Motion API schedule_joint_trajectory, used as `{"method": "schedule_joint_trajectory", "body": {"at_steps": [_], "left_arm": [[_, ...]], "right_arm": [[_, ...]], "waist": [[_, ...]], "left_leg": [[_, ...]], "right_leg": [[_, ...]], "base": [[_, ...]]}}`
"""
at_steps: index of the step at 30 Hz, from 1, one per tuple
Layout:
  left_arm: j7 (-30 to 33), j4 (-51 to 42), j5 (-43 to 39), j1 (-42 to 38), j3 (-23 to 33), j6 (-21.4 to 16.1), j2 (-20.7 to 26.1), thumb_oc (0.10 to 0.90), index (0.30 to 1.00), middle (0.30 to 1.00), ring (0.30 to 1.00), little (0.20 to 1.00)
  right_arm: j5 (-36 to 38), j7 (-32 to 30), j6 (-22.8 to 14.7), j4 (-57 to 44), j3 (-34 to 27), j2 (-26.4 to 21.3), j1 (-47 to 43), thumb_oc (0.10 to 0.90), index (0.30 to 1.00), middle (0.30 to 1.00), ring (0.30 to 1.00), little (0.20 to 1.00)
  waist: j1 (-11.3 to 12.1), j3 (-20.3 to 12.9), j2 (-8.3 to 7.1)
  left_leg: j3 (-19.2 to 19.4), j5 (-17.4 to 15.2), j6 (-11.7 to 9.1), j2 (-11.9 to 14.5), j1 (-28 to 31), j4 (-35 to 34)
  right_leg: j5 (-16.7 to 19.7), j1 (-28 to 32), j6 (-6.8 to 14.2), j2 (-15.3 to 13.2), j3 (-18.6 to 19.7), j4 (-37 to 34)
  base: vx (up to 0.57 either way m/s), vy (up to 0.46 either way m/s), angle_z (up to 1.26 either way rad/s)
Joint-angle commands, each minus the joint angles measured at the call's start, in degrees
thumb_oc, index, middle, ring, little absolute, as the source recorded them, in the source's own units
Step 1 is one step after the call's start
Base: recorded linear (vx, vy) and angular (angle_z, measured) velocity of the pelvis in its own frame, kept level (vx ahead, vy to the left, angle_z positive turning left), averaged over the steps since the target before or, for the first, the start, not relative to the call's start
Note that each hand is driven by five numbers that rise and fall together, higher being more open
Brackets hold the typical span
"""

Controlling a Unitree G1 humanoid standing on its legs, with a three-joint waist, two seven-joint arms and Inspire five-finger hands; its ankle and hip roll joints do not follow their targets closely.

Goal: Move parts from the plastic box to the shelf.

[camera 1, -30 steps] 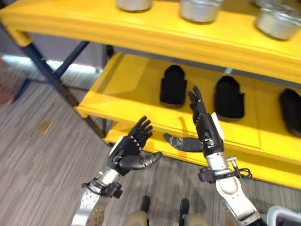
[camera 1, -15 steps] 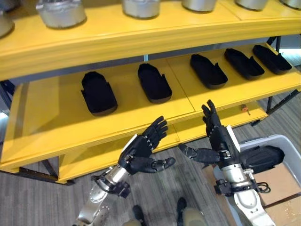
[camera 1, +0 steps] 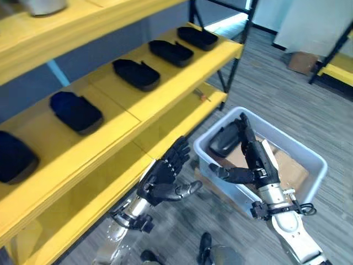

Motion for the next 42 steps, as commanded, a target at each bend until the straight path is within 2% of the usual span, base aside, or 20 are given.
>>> {"method": "schedule_joint_trajectory", "body": {"at_steps": [1, 7, 11, 15, 17, 19, 20, 22, 24, 27, 28, 29, 31, 34, 36, 42], "left_arm": [[-0.8, -7.7, -1.5, 0.4, 0.8, -6.2, 1.0, 0.9, 1.0, 1.0, 1.0, 1.0], [-0.7, -8.2, -2.6, -0.2, 0.4, -5.4, 1.1, 0.9, 1.0, 1.0, 1.0, 1.0], [-0.2, -8.4, -2.3, -1.8, -0.5, -4.0, 1.0, 0.9, 1.0, 1.0, 1.0, 1.0], [-0.1, -7.7, -2.9, -3.6, -0.6, -2.6, 1.1, 0.9, 1.0, 1.0, 1.0, 1.0], [-0.9, -7.1, -3.2, -3.6, -0.4, -1.2, 1.1, 0.9, 1.0, 1.0, 1.0, 1.0], [-0.5, -6.9, -2.8, -3.3, -0.5, -1.2, 0.9, 0.9, 1.0, 1.0, 1.0, 1.0], [0.8, -7.0, -2.4, -3.0, -0.3, -1.9, 0.9, 0.9, 1.0, 1.0, 1.0, 1.0], [2.3, -7.0, -1.7, -2.1, 0.5, -2.7, 0.7, 0.9, 1.0, 1.0, 1.0, 1.0], [3.8, -7.7, -1.6, -0.3, 2.4, -2.7, 0.6, 0.9, 1.0, 1.0, 1.0, 1.0], [1.5, -8.1, -2.9, 1.1, 4.5, -0.5, -0.1, 0.9, 1.0, 1.0, 1.0, 1.0], [1.5, -8.1, -2.9, 1.1, 4.5, -0.5, -0.1, 0.9, 1.0, 1.0, 1.0, 1.0], [0.7, -8.0, -2.6, 1.4, 4.9, -0.2, -0.2, 0.9, 1.0, 1.0, 1.0, 1.0], [-1.2, -7.0, -2.7, 1.3, 4.6, -0.5, -0.5, 0.9, 1.0, 1.0, 1.0, 1.0], [-3.6, -5.8, -2.6, 0.8, 3.1, -1.2, -0.9, 0.9, 1.0, 1.0, 1.0, 1.0], [-4.0, -5.5, -2.8, 0.5, 2.7, -1.2, -1.0, 0.9, 1.0, 1.0, 1.0, 1.0], [-2.6, -4.5, -3.0, -0.6, 1.9, -1.9, 0.1, 0.9, 1.0, 1.0, 1.0, 1.0]], "right_arm": [[-1.4, -1.8, -4.6, -4.6, -3.8, 1.8, -3.8, 0.9, 1.0, 1.0, 1.0, 1.0], [-5.5, -3.5, -4.5, -4.0, -6.0, 0.3, -2.6, 0.9, 1.0, 1.0, 1.0, 1.0], [-9.2, -4.9, -3.9, -2.7, -7.7, -1.1, -2.4, 0.9, 1.0, 1.0, 1.0, 1.0], [-13.6, -6.5, -4.1, -2.4, -10.4, -3.5, -0.5, 0.9, 1.0, 1.0, 1.0, 1.0], [-9.2, -5.3, -4.9, -1.6, -11.1, -3.8, 0.7, 0.9, 1.0, 1.0, 1.0, 1.0], [-8.0, -4.2, -6.4, -0.9, -11.2, -3.6, 1.3, 0.9, 1.0, 1.0, 1.0, 1.0], [-7.5, -2.9, -8.1, -0.3, -10.5, -3.6, 1.2, 0.9, 1.0, 1.0, 1.0, 1.0], [-6.3, -0.2, -9.2, -0.7, -9.4, -3.3, 1.1, 0.9, 1.0, 1.0, 1.0, 1.0], [-1.3, 4.7, -8.5, -1.6, -7.5, -3.2, 0.8, 0.9, 1.0, 1.0, 1.0, 1.0], [1.1, 6.0, -8.2, -1.1, -5.5, -2.5, -0.2, 0.9, 1.0, 1.0, 1.0, 1.0], [1.1, 6.0, -8.2, -1.1, -5.5, -2.5, -0.2, 0.9, 1.0, 1.0, 1.0, 1.0], [0.9, 5.6, -8.3, -1.0, -4.6, -2.0, -0.9, 0.9, 1.0, 1.0, 1.0, 1.0], [0.1, 4.9, -8.1, -1.2, -3.4, -1.1, -1.5, 0.9, 1.0, 1.0, 1.0, 1.0], [-2.6, 3.1, -8.0, -2.6, -1.5, 0.0, -1.9, 0.9, 1.0, 1.0, 1.0, 1.0], [-4.1, 2.4, -7.8, -3.0, -0.6, 0.0, -2.4, 0.9, 1.0, 1.0, 1.0, 1.0], [-3.6, 3.7, -7.9, -2.6, -0.3, -0.7, -2.9, 0.9, 1.0, 1.0, 1.0, 1.0]], "waist": [[-0.2, -2.8, -1.79], [-2.4, -3.0, -1.61], [-4.3, -3.4, -1.41], [-6.1, -4.2, -0.92], [-6.2, -4.5, -0.72], [-5.7, -4.6, -0.54], [-4.8, -4.6, -0.38], [-3.1, -4.6, -0.15], [-0.6, -4.4, 0.13], [1.3, -3.9, 0.19], [1.3, -3.9, 0.17], [1.9, -3.8, 0.34], [2.4, -3.7, 0.82], [3.3, -2.6, 1.8], [3.8, -1.9, 2.04], [3.4, -2.0, 1.92]], "left_leg": [[-0.7, -1.6, 3.2, -6.7, -4.2, 0.4], [0.0, -0.8, 2.4, -6.5, -3.3, -0.5], [0.1, 1.4, 1.1, -5.6, -3.2, -1.0], [-2.3, 3.4, -0.2, -5.2, -3.1, -1.9], [-5.5, 3.8, -0.5, -5.6, -3.4, -2.7], [-9.2, 4.2, -0.8, -6.1, -3.8, -3.1], [-15.1, 3.9, -0.6, -6.9, -4.1, -3.4], [-24.0, 3.2, 0.5, -8.4, -5.1, -3.3], [-36.1, 1.5, 1.4, -12.3, -5.7, -3.0], [-41.8, -0.8, 2.7, -16.1, -6.2, -2.6], [-41.8, -0.8, 2.7, -16.1, -6.2, -2.5], [-42.8, -0.9, 3.0, -17.2, -6.4, -3.4], [-42.4, 0.6, 2.9, -18.0, -7.1, -5.7], [-40.8, 5.9, 1.5, -18.2, -13.2, -7.4], [-41.0, 7.8, 1.0, -17.8, -16.6, -6.1], [-37.2, 4.6, 2.7, -17.4, -14.4, -5.5]], "right_leg": [[2.7, 12.1, 7.1, -4.7, -0.9, -8.8], [3.3, 11.3, 5.8, -2.7, 0.1, -10.2], [3.2, 10.9, 4.6, -0.8, 1.8, -10.9], [2.3, 10.4, 3.6, 1.0, 5.1, -10.3], [1.5, 9.9, 3.2, 1.5, 7.1, -9.2], [0.7, 9.5, 3.0, 2.0, 8.9, -8.4], [0.1, 9.0, 2.8, 2.2, 11.3, -7.6], [0.0, 7.7, 2.2, 2.6, 15.0, -6.4], [-0.1, 7.0, 1.9, 3.5, 20.2, -5.6], [-0.2, 7.2, 1.5, 4.2, 22.8, -5.2], [-0.2, 7.2, 1.6, 4.2, 22.8, -5.2], [-0.1, 7.0, 1.6, 4.6, 23.1, -5.2], [-0.1, 7.2, 1.8, 5.1, 22.6, -5.5], [-0.6, 8.1, 1.7, 5.7, 22.2, -5.0], [-1.1, 8.6, 1.4, 5.8, 22.3, -4.3], [-2.6, 9.6, 1.9, 4.3, 20.5, -3.5]], "base": [[-0.06, -0.185, -0.89], [-0.06, -0.218, -0.34], [-0.05, -0.244, -0.02], [-0.03, -0.232, -0.09], [0.01, -0.17, -0.38], [0.03, -0.069, -0.63], [0.06, -0.038, -0.65], [0.04, -0.037, -0.81], [0.11, -0.037, -1.94], [0.11, -0.024, -1.23], [0.08, -0.021, -0.7], [0.08, -0.008, -0.65], [0.13, 0.018, -0.7], [0.16, 0.071, -0.3], [0.22, 0.142, 0.72], [0.23, 0.153, -0.08]]}}
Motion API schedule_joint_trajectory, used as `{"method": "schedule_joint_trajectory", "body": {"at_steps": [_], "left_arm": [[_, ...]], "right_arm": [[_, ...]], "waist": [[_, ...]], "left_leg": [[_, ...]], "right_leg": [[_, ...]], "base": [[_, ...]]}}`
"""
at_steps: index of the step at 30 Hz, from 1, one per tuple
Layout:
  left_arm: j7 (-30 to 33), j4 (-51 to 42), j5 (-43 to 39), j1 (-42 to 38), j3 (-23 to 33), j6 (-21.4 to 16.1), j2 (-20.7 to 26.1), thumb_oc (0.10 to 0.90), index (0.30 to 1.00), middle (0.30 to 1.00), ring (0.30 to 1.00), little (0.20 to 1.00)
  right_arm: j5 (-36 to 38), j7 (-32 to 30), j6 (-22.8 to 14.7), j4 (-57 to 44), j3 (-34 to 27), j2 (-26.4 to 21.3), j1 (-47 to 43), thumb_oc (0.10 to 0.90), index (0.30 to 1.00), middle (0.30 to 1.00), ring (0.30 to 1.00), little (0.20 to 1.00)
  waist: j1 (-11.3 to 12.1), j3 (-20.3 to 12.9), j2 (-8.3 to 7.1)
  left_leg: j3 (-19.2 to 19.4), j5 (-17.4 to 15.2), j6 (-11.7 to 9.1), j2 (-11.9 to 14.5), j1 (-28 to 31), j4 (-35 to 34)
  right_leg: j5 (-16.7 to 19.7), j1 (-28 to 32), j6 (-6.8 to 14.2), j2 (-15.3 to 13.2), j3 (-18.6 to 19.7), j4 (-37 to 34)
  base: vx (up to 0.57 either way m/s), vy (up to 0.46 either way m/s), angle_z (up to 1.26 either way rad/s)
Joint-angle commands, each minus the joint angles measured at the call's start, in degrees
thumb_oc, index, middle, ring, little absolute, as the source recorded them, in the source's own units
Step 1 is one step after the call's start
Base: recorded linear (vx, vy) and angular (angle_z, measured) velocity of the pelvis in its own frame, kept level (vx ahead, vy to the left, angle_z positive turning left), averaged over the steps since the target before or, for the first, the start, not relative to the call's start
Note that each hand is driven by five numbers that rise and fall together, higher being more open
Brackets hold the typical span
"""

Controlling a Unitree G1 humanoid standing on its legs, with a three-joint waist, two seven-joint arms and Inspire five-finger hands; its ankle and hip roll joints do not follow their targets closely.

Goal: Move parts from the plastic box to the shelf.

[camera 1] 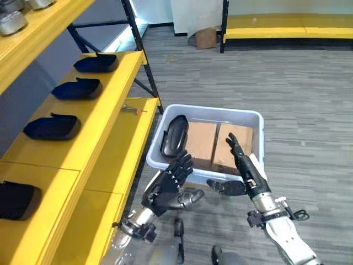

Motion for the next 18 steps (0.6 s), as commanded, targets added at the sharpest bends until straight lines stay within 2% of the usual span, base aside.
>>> {"method": "schedule_joint_trajectory", "body": {"at_steps": [1, 4, 5, 8, 11, 12, 13, 15, 16, 18], "left_arm": [[-0.7, -6.7, -0.8, -4.3, 2.6, -6.1, 1.5, 0.9, 1.0, 1.0, 1.0, 1.0], [-0.6, -6.4, 0.1, -5.0, 2.3, -4.9, 2.0, 0.9, 1.0, 1.0, 1.0, 1.0], [-1.3, -6.5, 0.5, -4.6, 2.8, -4.0, 2.2, 0.9, 1.0, 1.0, 1.0, 1.0], [-3.1, -6.2, 0.6, -3.9, 3.3, -3.7, 2.4, 0.9, 1.0, 1.0, 1.0, 1.0], [-4.3, -6.1, -1.2, -3.6, 3.8, -2.1, 2.6, 0.9, 1.0, 1.0, 1.0, 1.0], [-4.7, -5.7, -0.6, -3.7, 4.0, -2.0, 2.3, 0.9, 1.0, 1.0, 1.0, 1.0], [-5.3, -6.2, 0.7, -5.2, 3.3, -1.4, 2.2, 0.9, 1.0, 1.0, 1.0, 1.0], [-5.1, -6.5, 0.0, -6.1, 2.8, -1.7, 2.6, 0.9, 1.0, 1.0, 1.0, 1.0], [-4.1, -6.7, -0.2, -6.9, 2.6, -2.5, 3.1, 0.9, 1.0, 1.0, 1.0, 1.0], [-2.4, -7.1, 0.3, -7.3, 2.3, -3.3, 3.4, 0.9, 1.0, 1.0, 1.0, 1.0]], "right_arm": [[-0.9, -0.4, -6.8, -6.5, -2.1, -0.7, -3.4, 0.9, 1.0, 1.0, 1.0, 1.0], [-4.3, -2.2, -6.7, -5.9, -1.8, 0.4, -4.9, 0.9, 1.0, 1.0, 1.0, 1.0], [-7.0, -3.1, -6.0, -5.7, -1.9, 0.5, -5.9, 0.9, 1.0, 1.0, 1.0, 1.0], [-11.0, -4.4, -5.2, -5.1, -2.2, 0.2, -6.8, 0.9, 1.0, 1.0, 1.0, 1.0], [-13.1, -5.3, -3.8, -3.1, -2.2, -0.5, -8.1, 0.9, 1.0, 1.0, 1.0, 1.0], [-13.5, -5.8, -3.7, -2.2, -2.1, -0.5, -8.5, 0.9, 1.0, 1.0, 1.0, 1.0], [-14.5, -6.3, -4.0, 0.0, -2.7, -0.6, -10.0, 0.9, 1.0, 1.0, 1.0, 1.0], [-14.7, -6.3, -5.0, 1.4, -3.0, -1.1, -11.1, 0.9, 1.0, 1.0, 1.0, 1.0], [-15.2, -5.9, -5.5, 2.0, -3.0, -1.4, -12.4, 0.9, 1.0, 1.0, 1.0, 1.0], [-15.7, -5.7, -4.8, 1.8, -2.6, -1.4, -13.3, 0.9, 1.0, 1.0, 1.0, 1.0]], "waist": [[-1.2, -2.4, -1.34], [0.0, -3.1, -2.29], [1.0, -3.5, -2.69], [2.0, -3.6, -3.03], [2.5, -3.4, -3.12], [2.6, -3.2, -3.19], [2.4, -2.2, -3.26], [2.4, -1.4, -2.97], [2.2, -0.2, -2.7], [1.8, 0.9, -2.69]], "left_leg": [[1.0, 5.0, -0.6, -0.6, 2.3, -4.2], [0.8, 2.3, 1.3, -2.0, 4.9, -4.6], [0.4, 1.7, 2.0, -2.5, 5.5, -4.8], [0.3, 1.1, 2.9, -2.8, 5.5, -4.0], [0.0, 0.3, 4.3, -3.3, 5.6, -3.4], [-0.1, 0.0, 4.8, -3.5, 6.1, -3.4], [-0.2, -0.8, 4.8, -3.6, 6.5, -2.3], [0.2, -0.9, 4.4, -3.2, 6.7, -2.3], [0.5, -0.9, 4.0, -2.6, 7.4, -2.8], [0.5, -1.2, 3.7, -1.9, 8.6, -3.8]], "right_leg": [[4.9, 0.7, 1.5, 1.3, -2.4, -3.9], [4.8, 0.0, 2.3, -0.2, -4.9, -3.3], [4.3, -0.4, 2.7, -0.7, -5.9, -2.2], [3.2, -1.0, 3.0, -1.0, -6.6, 1.0], [3.4, -3.3, 3.8, -1.1, -6.6, 8.9], [4.8, -5.0, 4.6, -1.3, -6.6, 12.7], [7.0, -9.1, 5.5, -2.6, -6.2, 12.8], [7.2, -10.1, 5.6, -3.8, -7.0, 9.7], [10.3, -11.6, 6.3, -5.4, -7.2, 6.1], [12.6, -13.2, 7.1, -5.7, -6.1, 3.4]], "base": [[0.18, 0.101, -0.26], [0.34, 0.174, -0.11], [0.29, 0.136, 0.31], [0.2, 0.112, 0.18], [0.12, 0.082, 0.17], [0.08, -0.003, 0.19], [0.06, -0.023, 0.11], [-0.04, -0.065, 0.15], [-0.08, -0.093, 0.14], [-0.03, -0.11, -0.19]]}}
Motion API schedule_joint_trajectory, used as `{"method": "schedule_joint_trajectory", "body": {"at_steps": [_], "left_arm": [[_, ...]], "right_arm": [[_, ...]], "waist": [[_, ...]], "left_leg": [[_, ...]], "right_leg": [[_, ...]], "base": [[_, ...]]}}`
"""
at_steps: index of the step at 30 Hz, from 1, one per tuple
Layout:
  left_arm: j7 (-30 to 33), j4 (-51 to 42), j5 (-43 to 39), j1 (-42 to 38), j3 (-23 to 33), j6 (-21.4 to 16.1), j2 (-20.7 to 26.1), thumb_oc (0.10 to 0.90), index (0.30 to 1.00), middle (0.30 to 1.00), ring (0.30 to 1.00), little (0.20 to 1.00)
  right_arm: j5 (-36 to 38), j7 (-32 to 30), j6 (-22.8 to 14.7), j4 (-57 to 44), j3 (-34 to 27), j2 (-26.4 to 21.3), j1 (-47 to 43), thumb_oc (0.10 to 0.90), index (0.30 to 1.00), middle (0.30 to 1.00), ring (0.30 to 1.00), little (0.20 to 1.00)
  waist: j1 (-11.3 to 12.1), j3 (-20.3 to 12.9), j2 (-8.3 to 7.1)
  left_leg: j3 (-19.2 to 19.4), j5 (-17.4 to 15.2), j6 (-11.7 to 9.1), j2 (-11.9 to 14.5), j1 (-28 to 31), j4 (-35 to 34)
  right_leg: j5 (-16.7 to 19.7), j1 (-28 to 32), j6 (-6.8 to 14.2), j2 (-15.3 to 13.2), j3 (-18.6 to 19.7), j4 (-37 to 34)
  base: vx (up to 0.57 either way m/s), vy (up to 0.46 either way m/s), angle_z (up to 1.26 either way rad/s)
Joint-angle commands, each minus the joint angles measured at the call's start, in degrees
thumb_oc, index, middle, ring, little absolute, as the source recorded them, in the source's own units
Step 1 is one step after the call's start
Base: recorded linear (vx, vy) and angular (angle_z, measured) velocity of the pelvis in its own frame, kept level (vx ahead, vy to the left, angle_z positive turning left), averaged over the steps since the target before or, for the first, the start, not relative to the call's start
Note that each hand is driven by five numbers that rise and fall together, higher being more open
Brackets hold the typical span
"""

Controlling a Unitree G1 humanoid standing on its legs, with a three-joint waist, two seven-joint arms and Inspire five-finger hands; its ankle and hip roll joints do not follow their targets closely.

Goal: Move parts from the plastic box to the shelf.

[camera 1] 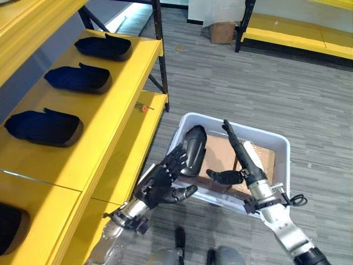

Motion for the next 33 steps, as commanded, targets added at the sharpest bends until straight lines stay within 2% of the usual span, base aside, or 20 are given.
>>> {"method": "schedule_joint_trajectory", "body": {"at_steps": [1, 5, 8, 11, 17, 21, 24, 27, 33], "left_arm": [[0.5, -6.8, 0.0, -2.3, 1.1, -5.7, -1.2, 0.9, 1.0, 1.0, 1.0, 1.0], [1.1, -7.0, 0.4, -1.4, 1.3, -5.3, -0.7, 0.9, 1.0, 1.0, 1.0, 1.0], [-0.3, -7.5, -0.6, -0.1, 1.8, -5.0, -0.5, 0.9, 1.0, 1.0, 1.0, 1.0], [-1.0, -7.6, -1.4, 0.4, 1.7, -5.2, 0.4, 0.9, 1.0, 1.0, 1.0, 1.0], [-0.6, -7.7, -3.5, 0.1, 1.9, -4.7, 3.1, 0.9, 1.0, 1.0, 1.0, 1.0], [-2.0, -7.1, -6.3, -2.2, 1.5, -4.4, 5.4, 0.9, 1.0, 1.0, 1.0, 1.0], [-2.4, -7.2, -7.6, -3.5, 1.4, -4.9, 6.5, 0.9, 1.0, 1.0, 1.0, 1.0], [-2.1, -6.9, -7.4, -4.2, 1.1, -5.2, 6.8, 0.9, 1.0, 1.0, 1.0, 1.0], [-3.6, -6.6, -7.8, -5.4, 0.2, -6.0, 7.3, 0.9, 1.0, 1.0, 1.0, 1.0]], "right_arm": [[-2.2, -2.0, -4.5, -4.1, -1.8, -0.4, -5.5, 0.9, 1.0, 1.0, 1.0, 1.0], [-1.7, 1.1, -4.0, -4.3, -2.8, -1.8, -4.9, 0.9, 1.0, 1.0, 1.0, 1.0], [-4.2, 1.8, -4.4, -4.7, -3.0, -4.0, -4.5, 0.9, 1.0, 1.0, 1.0, 1.0], [-7.5, 1.2, -4.4, -4.5, -1.9, -6.6, -6.1, 0.9, 1.0, 1.0, 1.0, 1.0], [-19.1, -0.9, -5.1, -4.8, 1.0, -13.8, -13.2, 0.9, 1.0, 1.0, 1.0, 1.0], [-27.1, -3.0, -5.1, -2.6, 5.2, -18.0, -22.1, 0.9, 1.0, 1.0, 1.0, 1.0], [-29.9, -5.2, -4.3, 0.7, 8.8, -20.9, -28.0, 0.9, 1.0, 1.0, 1.0, 1.0], [-31.9, -5.6, -3.8, 2.4, 10.4, -21.7, -30.0, 0.9, 1.0, 1.0, 1.0, 1.0], [-35.6, -10.3, -1.8, 13.5, 17.2, -22.5, -37.3, 0.9, 1.0, 1.0, 1.0, 1.0]], "waist": [[-2.1, 0.4, 0.57], [-1.7, -0.5, 0.14], [-0.9, -1.1, -0.23], [0.1, -1.0, -0.39], [1.9, 0.0, -0.98], [3.6, 2.4, -1.51], [4.7, 4.6, -1.73], [5.0, 5.4, -1.73], [7.0, 8.9, -0.72]], "left_leg": [[-0.9, -3.4, -3.5, 3.9, -0.3, 1.8], [-2.2, -2.4, -4.6, 4.6, 0.7, -0.6], [-2.6, -1.9, -5.2, 4.6, 0.4, -1.5], [-3.0, -1.5, -5.7, 4.6, -0.2, -1.8], [-4.8, -1.4, -5.7, 4.8, -0.9, -1.0], [-5.9, -1.5, -5.7, 4.8, -3.7, 0.7], [-6.4, -1.3, -5.6, 4.5, -6.3, 1.9], [-6.5, -1.3, -5.6, 4.3, -7.4, 2.4], [-7.5, -0.4, -5.9, 3.5, -11.9, 4.2]], "right_leg": [[16.7, 2.1, 1.0, 2.3, 1.0, -11.2], [16.0, 4.9, 1.3, 2.7, 0.2, -15.8], [16.3, 6.6, 1.1, 2.4, -0.8, -19.0], [16.1, 7.6, 0.8, 2.2, -1.8, -20.2], [15.2, 8.6, 0.7, 2.1, -2.4, -19.4], [14.4, 7.1, 0.7, 2.3, -2.8, -17.5], [13.9, 5.3, 0.3, 2.8, -3.3, -16.0], [13.7, 4.6, 0.1, 3.0, -3.6, -15.6], [12.6, 1.5, -1.1, 3.9, -4.5, -13.5]], "base": [[0.02, -0.148, -0.35], [0.04, -0.136, 0.11], [0.0, -0.07, 0.2], [-0.02, -0.013, 0.07], [0.02, -0.016, 0.09], [-0.04, -0.049, 0.16], [-0.08, -0.059, 0.2], [-0.04, -0.044, 0.13], [-0.05, -0.043, 0.13]]}}
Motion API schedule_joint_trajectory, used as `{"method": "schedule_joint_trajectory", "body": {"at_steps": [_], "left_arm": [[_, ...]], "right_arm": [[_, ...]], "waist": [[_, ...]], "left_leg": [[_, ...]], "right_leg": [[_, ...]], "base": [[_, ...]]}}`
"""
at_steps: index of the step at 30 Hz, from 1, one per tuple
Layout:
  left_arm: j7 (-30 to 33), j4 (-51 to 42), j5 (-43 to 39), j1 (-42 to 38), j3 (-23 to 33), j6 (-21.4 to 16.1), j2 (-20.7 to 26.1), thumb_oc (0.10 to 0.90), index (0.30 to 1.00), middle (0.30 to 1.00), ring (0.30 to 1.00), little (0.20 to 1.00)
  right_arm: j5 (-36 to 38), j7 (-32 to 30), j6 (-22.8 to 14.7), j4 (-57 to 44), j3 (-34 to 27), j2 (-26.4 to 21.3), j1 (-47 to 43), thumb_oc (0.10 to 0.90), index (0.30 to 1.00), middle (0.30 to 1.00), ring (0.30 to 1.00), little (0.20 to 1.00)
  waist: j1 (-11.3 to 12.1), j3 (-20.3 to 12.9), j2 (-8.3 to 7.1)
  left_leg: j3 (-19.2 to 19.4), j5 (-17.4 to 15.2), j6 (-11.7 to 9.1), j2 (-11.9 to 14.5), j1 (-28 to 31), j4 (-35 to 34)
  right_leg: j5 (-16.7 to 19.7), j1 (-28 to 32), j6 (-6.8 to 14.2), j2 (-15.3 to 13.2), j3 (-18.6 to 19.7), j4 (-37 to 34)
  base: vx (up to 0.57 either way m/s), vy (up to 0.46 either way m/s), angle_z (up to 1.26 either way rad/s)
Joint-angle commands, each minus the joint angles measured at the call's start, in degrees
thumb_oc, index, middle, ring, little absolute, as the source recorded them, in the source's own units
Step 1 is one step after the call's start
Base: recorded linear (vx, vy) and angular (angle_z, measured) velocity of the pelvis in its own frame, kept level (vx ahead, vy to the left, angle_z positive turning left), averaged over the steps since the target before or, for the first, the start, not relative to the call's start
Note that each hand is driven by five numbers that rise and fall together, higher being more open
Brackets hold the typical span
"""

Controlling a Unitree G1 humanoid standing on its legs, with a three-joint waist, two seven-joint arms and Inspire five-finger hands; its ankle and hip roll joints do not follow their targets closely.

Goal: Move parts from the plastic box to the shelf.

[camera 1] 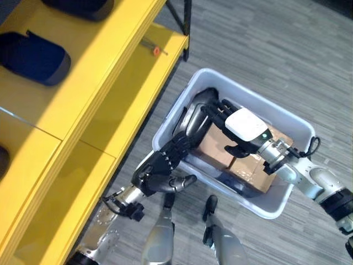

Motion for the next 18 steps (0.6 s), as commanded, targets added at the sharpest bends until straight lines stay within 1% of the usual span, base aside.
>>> {"method": "schedule_joint_trajectory", "body": {"at_steps": [1, 2, 5, 6, 7, 10, 11, 13, 14, 17, 18], "left_arm": [[-3.9, -4.9, -2.8, -0.8, -0.1, -6.2, 1.4, 0.9, 1.0, 1.0, 1.0, 1.0], [-3.6, -4.9, -2.7, -1.5, -0.1, -6.6, 1.3, 0.9, 1.0, 1.0, 1.0, 1.0], [-3.5, -5.0, -2.8, -2.0, -0.4, -6.5, 1.1, 0.9, 1.0, 1.0, 1.0, 1.0], [-4.1, -4.6, -3.1, -2.4, -0.8, -6.8, 1.0, 0.9, 1.0, 1.0, 1.0, 1.0], [-4.0, -4.6, -2.8, -2.5, -1.1, -7.2, 0.9, 0.9, 1.0, 1.0, 1.0, 1.0], [-3.9, -4.2, -2.5, -2.6, -1.3, -7.7, 0.6, 0.9, 1.0, 1.0, 1.0, 1.0], [-3.8, -4.3, -2.1, -2.5, -1.1, -8.2, 0.5, 0.9, 1.0, 1.0, 1.0, 1.0], [-3.7, -4.2, -1.8, -2.2, -1.2, -8.6, 0.4, 0.9, 1.0, 1.0, 1.0, 1.0], [-3.7, -4.1, -2.2, -2.2, -1.3, -8.9, 0.1, 0.9, 1.0, 1.0, 1.0, 1.0], [-3.8, -4.1, -2.6, -2.2, -1.4, -9.2, -0.3, 0.9, 1.0, 1.0, 1.0, 1.0], [-3.9, -3.9, -2.6, -2.3, -1.9, -9.6, -0.7, 0.9, 1.0, 1.0, 1.0, 1.0]], "right_arm": [[-0.6, -6.6, 0.6, -0.4, 2.2, -2.2, -7.1, 0.9, 1.0, 1.0, 1.0, 1.0], [-1.4, -5.4, 1.7, 1.7, 3.5, -2.9, -8.8, 0.9, 1.0, 1.0, 1.0, 1.0], [-2.1, -5.2, 2.9, 3.8, 5.0, -3.5, -9.9, 0.9, 1.0, 1.0, 1.0, 1.0], [-3.1, -7.8, 4.2, 7.3, 6.9, -3.6, -12.1, 0.9, 1.0, 1.0, 1.0, 1.0], [-3.3, -8.9, 5.5, 8.9, 7.7, -3.5, -13.9, 0.9, 1.0, 1.0, 1.0, 1.0], [-2.8, -9.6, 5.4, 10.4, 8.2, -3.2, -15.3, 0.9, 1.0, 1.0, 1.0, 1.0], [-3.5, -10.9, 5.8, 10.9, 8.0, -3.3, -15.9, 0.9, 1.0, 1.0, 1.0, 1.0], [-4.2, -11.9, 7.2, 11.1, 7.6, -3.3, -16.6, 0.9, 1.0, 1.0, 1.0, 1.0], [-5.3, -13.4, 9.2, 11.7, 7.5, -3.2, -17.2, 0.9, 1.0, 1.0, 1.0, 1.0], [-7.7, -18.0, 13.3, 13.2, 7.7, -2.9, -18.5, 0.9, 1.0, 1.0, 1.0, 1.0], [-9.8, -21.0, 16.0, 14.9, 7.3, -2.2, -19.8, 0.9, 1.0, 1.0, 1.0, 1.0]], "waist": [[0.0, -3.5, 0.76], [0.4, -2.2, 1.57], [0.8, -1.2, 2.33], [1.3, -0.2, 2.71], [1.7, 0.5, 2.99], [2.0, 1.2, 3.4], [2.2, 1.6, 3.8], [2.4, 1.6, 3.92], [2.6, 1.6, 4.08], [3.0, 1.6, 4.42], [3.2, 1.6, 4.72]], "left_leg": [[1.7, -1.2, 3.7, -2.5, -2.9, 1.0], [1.1, -0.6, 3.6, -2.8, -4.9, 1.8], [0.6, -0.1, 3.4, -3.0, -6.2, 2.2], [0.1, 0.4, 3.2, -3.1, -7.4, 2.4], [-0.2, 0.7, 3.1, -3.1, -8.4, 2.7], [-0.4, 0.9, 3.0, -3.2, -9.2, 3.0], [-0.7, 1.1, 2.9, -3.2, -9.8, 3.3], [-0.9, 1.3, 2.9, -3.3, -10.8, 3.5], [-1.0, 1.5, 2.9, -3.3, -11.4, 3.5], [-1.2, 1.9, 2.9, -3.4, -12.5, 3.2], [-1.4, 2.1, 2.8, -3.5, -13.1, 3.1]], "right_leg": [[-9.4, -1.7, 1.8, -0.8, 1.4, 12.7], [-10.3, -3.4, 1.1, -0.4, 0.9, 14.5], [-10.9, -4.6, 0.7, -0.2, 0.4, 15.8], [-11.3, -5.7, 0.4, 0.2, 0.0, 16.5], [-11.5, -6.6, 0.1, 0.3, -0.5, 17.4], [-12.0, -7.5, -0.2, 0.5, -0.8, 18.4], [-12.4, -8.0, -0.4, 0.5, -1.1, 19.3], [-12.6, -9.1, -0.5, 0.6, -1.4, 20.2], [-12.8, -9.9, -0.6, 0.7, -1.5, 20.7], [-13.1, -11.1, -0.8, 0.9, -1.9, 21.4], [-13.4, -11.6, -1.0, 1.0, -2.0, 21.8]], "base": [[-0.08, -0.027, 0.07], [-0.07, -0.017, 0.06], [-0.04, -0.021, 0.1], [-0.06, -0.072, 0.12], [-0.05, -0.071, 0.1], [-0.02, -0.018, 0.05], [-0.01, -0.009, 0.03], [-0.01, -0.021, 0.06], [-0.02, -0.023, 0.05], [-0.02, -0.015, 0.06], [-0.02, -0.006, 0.07]]}}
